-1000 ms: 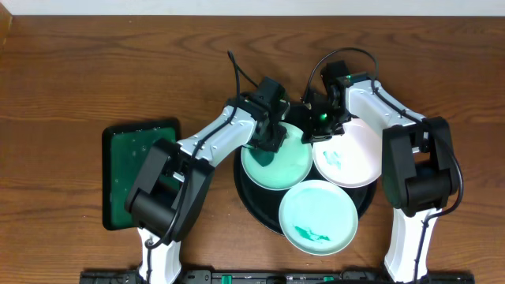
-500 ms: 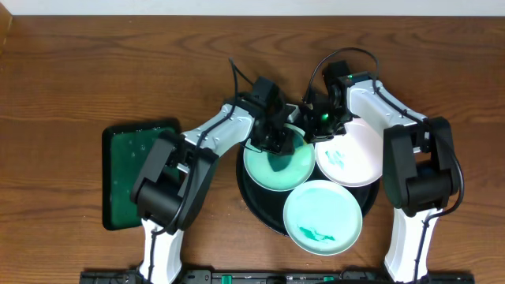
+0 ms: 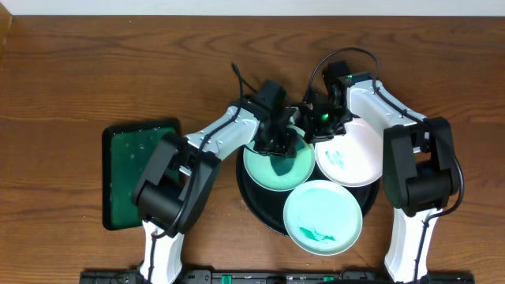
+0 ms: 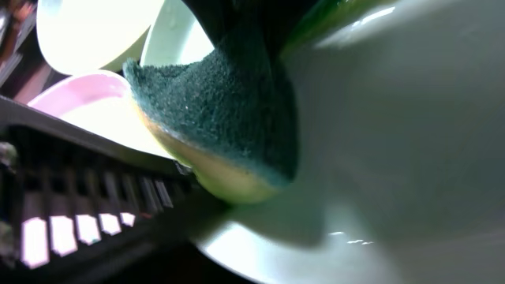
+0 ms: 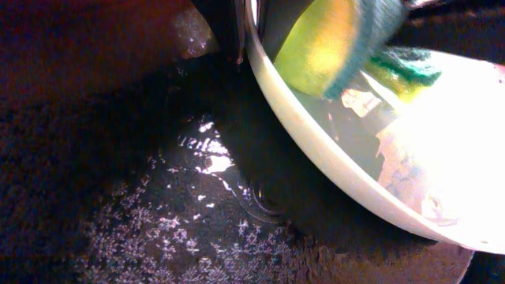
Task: Clean dirty plates on tray and stack at the side
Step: 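Scrub the mint-green plate surface with the sponge in the left gripper, then carry the sponge back with the left gripper into the green basin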
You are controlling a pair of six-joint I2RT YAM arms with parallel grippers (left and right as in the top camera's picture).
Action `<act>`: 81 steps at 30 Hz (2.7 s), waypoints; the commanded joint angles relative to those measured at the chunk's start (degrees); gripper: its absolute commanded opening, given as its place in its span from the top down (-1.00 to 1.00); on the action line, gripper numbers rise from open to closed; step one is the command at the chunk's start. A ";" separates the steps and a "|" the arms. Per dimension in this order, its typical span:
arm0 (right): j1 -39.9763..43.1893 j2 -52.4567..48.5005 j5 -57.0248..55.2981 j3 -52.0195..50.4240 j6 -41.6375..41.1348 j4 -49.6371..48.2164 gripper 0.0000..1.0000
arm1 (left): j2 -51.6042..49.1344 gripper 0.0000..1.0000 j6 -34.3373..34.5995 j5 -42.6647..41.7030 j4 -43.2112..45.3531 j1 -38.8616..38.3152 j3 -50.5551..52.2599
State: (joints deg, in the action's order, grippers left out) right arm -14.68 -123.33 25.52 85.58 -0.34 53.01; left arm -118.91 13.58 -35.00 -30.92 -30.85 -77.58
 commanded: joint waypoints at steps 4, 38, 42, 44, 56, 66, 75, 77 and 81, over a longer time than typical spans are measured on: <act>0.37 -1.42 -1.53 -0.42 -1.75 -0.76 0.98 | -4.22 0.86 6.71 19.26 -3.78 9.27 3.30; 0.37 -1.42 -2.82 -0.42 -3.04 -0.87 0.98 | 0.68 0.85 4.46 32.96 -16.81 11.74 -4.85; 0.37 -1.42 -2.82 -0.42 -3.02 -0.98 0.98 | 4.26 0.86 4.26 32.92 -16.79 9.57 -7.45; 0.37 -1.42 -2.82 -0.42 -2.99 -1.07 0.98 | 6.01 0.86 4.20 32.92 -16.81 8.33 -7.74; 0.37 -1.42 -2.78 -0.42 -2.78 -1.36 0.98 | 13.77 0.86 4.52 32.72 -23.54 4.31 -7.74; 0.37 -1.42 -2.80 -0.42 -2.78 -1.31 0.98 | 15.96 0.86 7.63 39.15 -31.67 9.79 -7.74; 0.39 -1.42 -2.82 -0.39 -2.54 -0.87 0.98 | 16.50 0.86 13.20 39.17 -35.54 26.12 -7.74; 0.39 -1.42 -2.84 -0.42 -2.12 -0.70 0.98 | 16.46 0.86 13.99 39.17 -36.04 30.58 -7.69; 0.39 -1.42 -2.99 -0.42 -1.99 -0.48 0.98 | 16.35 0.86 13.60 39.78 -36.09 39.95 -6.71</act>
State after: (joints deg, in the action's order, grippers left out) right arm -15.18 -123.35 25.69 85.54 -2.37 52.29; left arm -103.92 25.82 3.07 -66.41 4.16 -84.05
